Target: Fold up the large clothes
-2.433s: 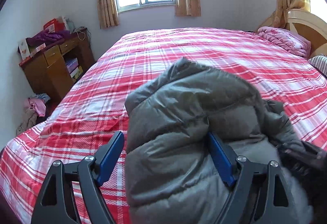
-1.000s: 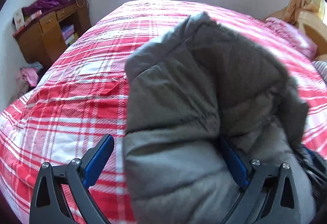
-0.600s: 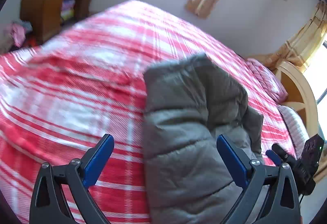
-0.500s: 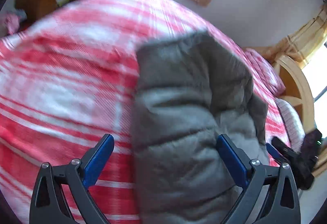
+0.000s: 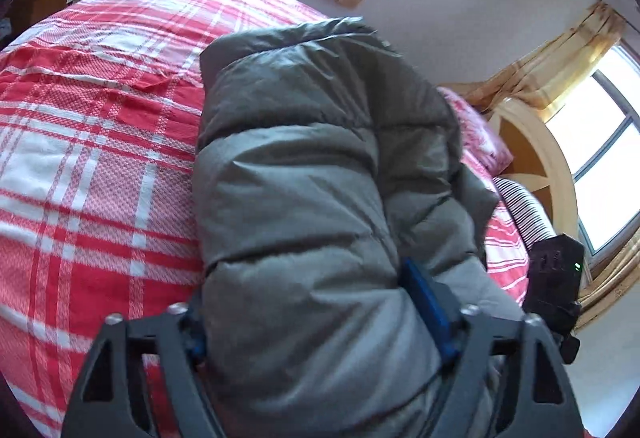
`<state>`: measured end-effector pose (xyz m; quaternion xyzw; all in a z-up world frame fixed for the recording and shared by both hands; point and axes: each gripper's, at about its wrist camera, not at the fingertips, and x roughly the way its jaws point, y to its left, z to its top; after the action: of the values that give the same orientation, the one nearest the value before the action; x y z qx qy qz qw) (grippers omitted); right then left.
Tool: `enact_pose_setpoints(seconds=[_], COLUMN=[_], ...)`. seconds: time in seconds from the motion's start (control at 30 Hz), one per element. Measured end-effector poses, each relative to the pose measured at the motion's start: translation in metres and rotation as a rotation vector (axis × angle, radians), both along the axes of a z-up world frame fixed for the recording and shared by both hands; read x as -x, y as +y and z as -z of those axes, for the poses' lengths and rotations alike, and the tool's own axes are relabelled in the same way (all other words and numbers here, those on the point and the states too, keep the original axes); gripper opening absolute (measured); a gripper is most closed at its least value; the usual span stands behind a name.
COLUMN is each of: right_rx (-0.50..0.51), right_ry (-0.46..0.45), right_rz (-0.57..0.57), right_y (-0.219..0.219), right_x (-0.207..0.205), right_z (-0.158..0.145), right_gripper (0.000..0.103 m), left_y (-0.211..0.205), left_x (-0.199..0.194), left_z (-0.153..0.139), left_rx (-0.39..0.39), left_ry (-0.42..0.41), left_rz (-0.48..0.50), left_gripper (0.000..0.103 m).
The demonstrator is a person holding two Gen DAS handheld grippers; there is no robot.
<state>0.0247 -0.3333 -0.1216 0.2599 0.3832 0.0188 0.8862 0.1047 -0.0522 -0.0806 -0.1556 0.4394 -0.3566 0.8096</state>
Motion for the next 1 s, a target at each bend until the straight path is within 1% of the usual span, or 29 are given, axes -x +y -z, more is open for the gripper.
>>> enact_pose_setpoints(seconds=[0.07, 0.1, 0.13, 0.17, 0.27, 0.33, 0.37, 0.43, 0.5, 0.57, 0.67, 0.73, 0.77, 0.8, 0.87, 0.9, 0.93, 1.0], right_rx=[-0.036, -0.092, -0.165, -0.213, -0.191, -0.216, -0.223, -0.232, -0.25, -0.267, -0.262, -0.238, -0.232, -0.228, -0.202, -0.174, -0.14, -0.133], right_ry=[0.003, 0.001, -0.002, 0.001, 0.003, -0.013, -0.023, -0.054, -0.094, -0.138, -0.185, -0.211, -0.216, -0.211, -0.18, -0.157, -0.127, -0.099], right_rz=[-0.003, -0.013, -0.033, -0.041, -0.072, -0.117, -0.142, -0.211, -0.297, -0.373, -0.475, -0.523, -0.537, -0.54, -0.54, -0.54, -0.534, -0.496], right_y=[-0.001, -0.001, 0.0, 0.003, 0.026, 0.046, 0.057, 0.086, 0.121, 0.151, 0.195, 0.227, 0.242, 0.252, 0.274, 0.283, 0.293, 0.296], right_x=[0.002, 0.004, 0.006, 0.007, 0.009, 0.002, -0.002, -0.016, -0.037, -0.059, -0.096, -0.125, -0.143, -0.154, -0.173, -0.182, -0.192, -0.205], right_z=[0.0, 0.001, 0.003, 0.004, -0.001, -0.008, -0.013, -0.027, -0.044, -0.06, -0.075, -0.078, -0.075, -0.071, -0.055, -0.045, -0.032, -0.011], right_gripper=[0.069, 0.052, 0.049, 0.048, 0.043, 0.04, 0.04, 0.039, 0.039, 0.039, 0.038, 0.038, 0.038, 0.038, 0.037, 0.037, 0.037, 0.037], left_y=[0.002, 0.006, 0.011, 0.017, 0.045, 0.066, 0.086, 0.109, 0.143, 0.172, 0.207, 0.22, 0.226, 0.231, 0.24, 0.252, 0.256, 0.265], left_x=[0.008, 0.013, 0.017, 0.021, 0.028, 0.031, 0.033, 0.033, 0.035, 0.034, 0.025, 0.01, 0.0, -0.012, -0.031, -0.037, -0.04, -0.043], left_z=[-0.006, -0.01, -0.014, -0.018, -0.028, -0.035, -0.044, -0.053, -0.071, -0.089, -0.103, -0.097, -0.089, -0.077, -0.054, -0.042, -0.035, -0.025], left_rx=[0.005, 0.004, 0.002, 0.001, 0.016, 0.028, 0.029, 0.022, 0.011, -0.026, -0.137, -0.218, -0.263, -0.303, -0.343, -0.344, -0.34, -0.35], left_ry=[-0.012, -0.021, -0.03, -0.041, -0.058, -0.073, -0.085, -0.114, -0.156, -0.2, -0.278, -0.3, -0.296, -0.275, -0.208, -0.174, -0.159, -0.154], left_rz=[-0.002, -0.007, -0.01, -0.016, -0.068, -0.111, -0.148, -0.204, -0.271, -0.339, -0.444, -0.506, -0.531, -0.55, -0.578, -0.593, -0.611, -0.622], left_gripper=[0.069, 0.068, 0.066, 0.065, 0.064, 0.064, 0.064, 0.064, 0.064, 0.064, 0.064, 0.064, 0.064, 0.064, 0.064, 0.064, 0.064, 0.065])
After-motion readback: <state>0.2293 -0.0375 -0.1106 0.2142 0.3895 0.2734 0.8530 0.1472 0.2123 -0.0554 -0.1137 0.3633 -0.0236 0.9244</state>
